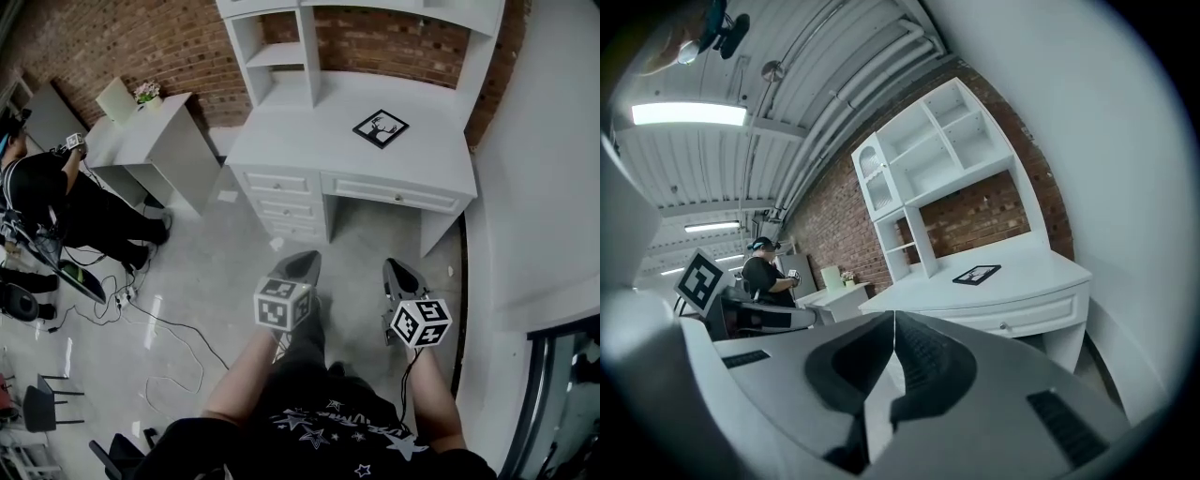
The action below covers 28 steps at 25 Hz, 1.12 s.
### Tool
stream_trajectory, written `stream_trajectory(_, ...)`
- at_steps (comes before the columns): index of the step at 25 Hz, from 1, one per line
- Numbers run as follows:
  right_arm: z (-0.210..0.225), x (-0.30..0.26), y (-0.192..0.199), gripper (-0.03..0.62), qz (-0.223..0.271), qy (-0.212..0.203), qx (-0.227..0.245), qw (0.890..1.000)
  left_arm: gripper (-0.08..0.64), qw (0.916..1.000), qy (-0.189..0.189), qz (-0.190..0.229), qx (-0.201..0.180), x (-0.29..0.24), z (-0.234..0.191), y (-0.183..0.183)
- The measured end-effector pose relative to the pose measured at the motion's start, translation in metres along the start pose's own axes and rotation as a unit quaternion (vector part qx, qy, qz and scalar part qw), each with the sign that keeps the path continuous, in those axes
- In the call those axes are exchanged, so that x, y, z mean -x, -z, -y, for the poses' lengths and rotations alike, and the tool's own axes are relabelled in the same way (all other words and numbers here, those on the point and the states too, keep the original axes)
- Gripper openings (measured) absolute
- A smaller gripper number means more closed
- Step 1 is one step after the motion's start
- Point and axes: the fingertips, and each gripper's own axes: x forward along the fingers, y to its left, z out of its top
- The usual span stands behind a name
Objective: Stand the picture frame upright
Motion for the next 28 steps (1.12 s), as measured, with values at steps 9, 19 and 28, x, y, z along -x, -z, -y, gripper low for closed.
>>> stream_trajectory(9,0.041,-0.047,-0.002,0.015,-0.030,0.032,-0.009,0.999,0.018,0.9997,0.012,-0.006,0.018,-0.052,-0.030,-0.019)
stream_trajectory(19,0.085,-0.140,-0.018,0.015,-0.051,0.063,-0.021,0.996,0.018,0.9987,0.032,-0.027,0.030,-0.141,-0.094,-0.051)
stream_trajectory(28,0.125,-0.220,-0.040,0.015,-0.064,0.096,-0.041,0.992,0.018,0.9970,0.058,-0.045,0.026,-0.216,-0.141,-0.084)
